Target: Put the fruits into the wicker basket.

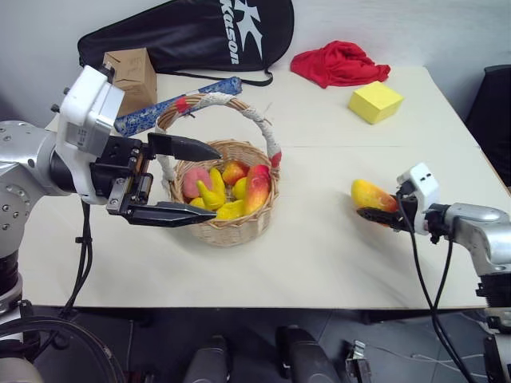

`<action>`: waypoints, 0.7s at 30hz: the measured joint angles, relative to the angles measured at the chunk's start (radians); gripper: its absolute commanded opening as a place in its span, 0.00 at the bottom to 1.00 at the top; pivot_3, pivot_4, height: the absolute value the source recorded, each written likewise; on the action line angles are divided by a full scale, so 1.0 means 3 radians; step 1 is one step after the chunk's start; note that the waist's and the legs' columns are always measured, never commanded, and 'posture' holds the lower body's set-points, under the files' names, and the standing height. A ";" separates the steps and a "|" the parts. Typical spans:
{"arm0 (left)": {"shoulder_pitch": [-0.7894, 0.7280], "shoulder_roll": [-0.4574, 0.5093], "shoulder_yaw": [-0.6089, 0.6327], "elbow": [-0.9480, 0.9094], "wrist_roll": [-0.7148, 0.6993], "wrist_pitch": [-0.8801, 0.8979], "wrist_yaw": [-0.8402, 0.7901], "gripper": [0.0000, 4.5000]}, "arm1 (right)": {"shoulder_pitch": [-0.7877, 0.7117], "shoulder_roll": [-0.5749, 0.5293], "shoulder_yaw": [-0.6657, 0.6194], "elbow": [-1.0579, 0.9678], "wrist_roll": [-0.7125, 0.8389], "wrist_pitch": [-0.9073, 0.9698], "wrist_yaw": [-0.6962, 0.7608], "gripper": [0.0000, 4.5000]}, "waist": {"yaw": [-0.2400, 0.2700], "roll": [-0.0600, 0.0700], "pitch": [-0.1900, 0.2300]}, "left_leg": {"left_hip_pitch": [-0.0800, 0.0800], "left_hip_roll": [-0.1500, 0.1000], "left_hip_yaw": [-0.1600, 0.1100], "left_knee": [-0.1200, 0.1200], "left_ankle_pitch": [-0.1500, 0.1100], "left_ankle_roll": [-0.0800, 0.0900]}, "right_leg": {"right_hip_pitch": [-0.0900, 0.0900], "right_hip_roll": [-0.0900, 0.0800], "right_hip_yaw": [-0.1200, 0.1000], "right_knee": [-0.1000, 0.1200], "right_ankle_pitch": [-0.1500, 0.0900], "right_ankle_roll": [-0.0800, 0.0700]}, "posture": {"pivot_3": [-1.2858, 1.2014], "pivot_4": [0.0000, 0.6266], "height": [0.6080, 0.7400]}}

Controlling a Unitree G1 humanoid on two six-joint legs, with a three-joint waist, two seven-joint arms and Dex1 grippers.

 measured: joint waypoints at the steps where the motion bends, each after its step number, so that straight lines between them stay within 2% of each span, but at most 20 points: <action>1: 0.0032 0.0042 0.0036 0.0016 0.0003 0.0009 0.0000 1.00 | 0.0058 -0.0034 -0.0041 -0.0180 0.0146 0.0055 0.0136 0.65 | -0.0003 0.0000 0.0000 | 0.0000 0.0002 -0.0002 -0.0001 0.0000 0.0000 | 0.0001 0.0001 0.0000 -0.0001 0.0000 0.0000 | 0.52 0.24 1.00; 4: 0.0159 0.0197 0.0179 0.0125 0.0024 0.0027 -0.0036 1.00 | 0.0120 -0.0154 -0.0140 -0.0967 0.0747 0.0365 0.0537 0.65 | -0.0024 0.0000 0.0000 | 0.0004 0.0004 -0.0002 0.0001 0.0000 0.0000 | 0.0004 0.0002 -0.0003 0.0001 0.0000 0.0000 | 0.52 0.24 1.00; 6: 0.0253 0.0285 0.0289 0.0151 0.0020 0.0061 -0.0090 1.00 | -0.0034 -0.0077 -0.0122 -0.1287 0.0968 0.0525 0.0475 0.65 | -0.0028 -0.0001 0.0000 | 0.0007 0.0003 -0.0002 0.0001 0.0000 -0.0001 | 0.0006 0.0000 -0.0002 0.0003 0.0000 0.0000 | 0.52 0.24 1.00; 10: 0.0288 0.0331 0.0414 0.0150 -0.0044 0.0133 -0.0084 1.00 | -0.0488 0.0549 0.0109 -0.1545 0.1186 0.0870 -0.0157 0.65 | -0.0013 -0.0002 -0.0001 | 0.0005 0.0000 -0.0011 0.0001 0.0001 -0.0003 | 0.0005 -0.0006 -0.0002 0.0003 0.0000 -0.0002 | 0.52 0.24 1.00; 14: 0.0284 0.0308 0.0422 0.0068 -0.0104 0.0188 0.0030 1.00 | -0.1016 0.1486 0.0417 -0.1449 0.1216 0.1282 -0.1064 0.65 | -0.0013 -0.0003 -0.0001 | -0.0008 -0.0001 -0.0017 0.0000 0.0007 -0.0013 | -0.0011 -0.0008 -0.0004 0.0006 0.0001 -0.0005 | 0.52 0.24 1.00; 21: 0.0314 0.0314 0.0481 -0.0015 -0.0173 0.0243 0.0125 1.00 | -0.1276 0.2045 0.0665 -0.1137 0.0998 0.1434 -0.1675 0.65 | -0.0010 -0.0004 -0.0001 | -0.0021 -0.0004 -0.0019 0.0000 0.0012 -0.0021 | -0.0014 -0.0012 -0.0011 0.0002 0.0001 -0.0004 | 0.52 0.24 1.00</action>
